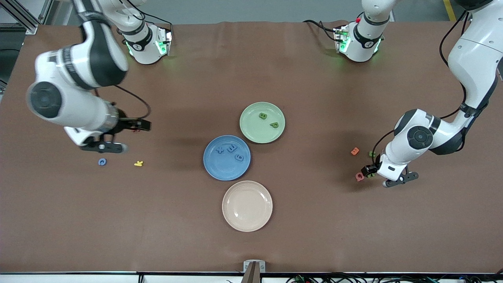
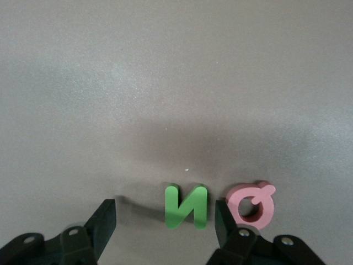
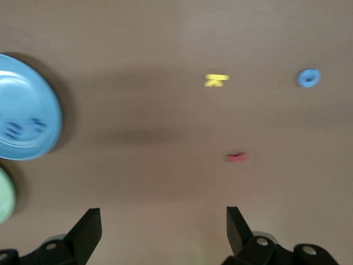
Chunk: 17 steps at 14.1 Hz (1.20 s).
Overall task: Sort letters by color into matching plates
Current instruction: 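Grasp the green N with the left gripper while the right gripper reaches the c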
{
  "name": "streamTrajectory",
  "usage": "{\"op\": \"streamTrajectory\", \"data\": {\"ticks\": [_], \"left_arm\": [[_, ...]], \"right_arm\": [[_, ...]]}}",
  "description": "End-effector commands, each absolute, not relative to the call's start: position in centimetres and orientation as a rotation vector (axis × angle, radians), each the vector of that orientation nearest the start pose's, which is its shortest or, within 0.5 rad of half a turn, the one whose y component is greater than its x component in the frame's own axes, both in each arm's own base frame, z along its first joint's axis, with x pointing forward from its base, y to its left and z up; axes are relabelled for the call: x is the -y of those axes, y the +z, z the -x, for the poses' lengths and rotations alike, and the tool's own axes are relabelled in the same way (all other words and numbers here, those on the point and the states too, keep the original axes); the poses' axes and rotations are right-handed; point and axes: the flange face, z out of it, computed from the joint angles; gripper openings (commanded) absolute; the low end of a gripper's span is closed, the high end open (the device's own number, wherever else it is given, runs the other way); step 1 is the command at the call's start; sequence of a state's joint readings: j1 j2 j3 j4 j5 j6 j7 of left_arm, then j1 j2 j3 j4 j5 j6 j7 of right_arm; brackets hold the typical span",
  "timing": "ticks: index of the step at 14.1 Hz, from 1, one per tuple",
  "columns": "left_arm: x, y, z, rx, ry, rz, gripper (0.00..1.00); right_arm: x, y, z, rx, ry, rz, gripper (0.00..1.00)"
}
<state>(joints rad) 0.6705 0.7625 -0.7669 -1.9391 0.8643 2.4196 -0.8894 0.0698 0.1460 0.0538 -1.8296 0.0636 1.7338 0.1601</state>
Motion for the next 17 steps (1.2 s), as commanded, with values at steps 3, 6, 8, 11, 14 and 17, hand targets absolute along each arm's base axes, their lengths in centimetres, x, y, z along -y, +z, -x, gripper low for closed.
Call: {"op": "streamTrajectory", "data": {"ticks": [3, 6, 8, 11, 14, 17], "left_arm": [[4.1, 17.3, -61.1, 0.386, -0.119, 3.084, 0.81], [3.9, 17.0, -61.1, 0.385, -0.117, 3.083, 0.8], [3.9, 16.8, -61.1, 0.384, -0.114, 3.084, 0.75], [4.0, 16.7, -61.1, 0.385, -0.11, 3.087, 0.43], [3.8, 17.4, -61.3, 0.401, -0.128, 3.079, 0.0], [3.9, 18.6, -61.9, 0.425, -0.146, 3.076, 0.0]], "right_arm": [[5.1, 42.6, -56.8, 0.093, 0.262, 3.105, 1.0], [10.1, 40.1, -58.2, 0.121, 0.158, 3.132, 1.0], [12.5, 37.2, -59.2, 0.142, 0.101, 3.132, 1.0], [14.4, 33.2, -60.5, 0.13, 0.039, 3.136, 1.0], [14.4, 29.9, -60.8, 0.13, 0.06, 3.126, 1.0], [13.9, 26.3, -61.1, 0.146, 0.062, 3.12, 1.0]]}}
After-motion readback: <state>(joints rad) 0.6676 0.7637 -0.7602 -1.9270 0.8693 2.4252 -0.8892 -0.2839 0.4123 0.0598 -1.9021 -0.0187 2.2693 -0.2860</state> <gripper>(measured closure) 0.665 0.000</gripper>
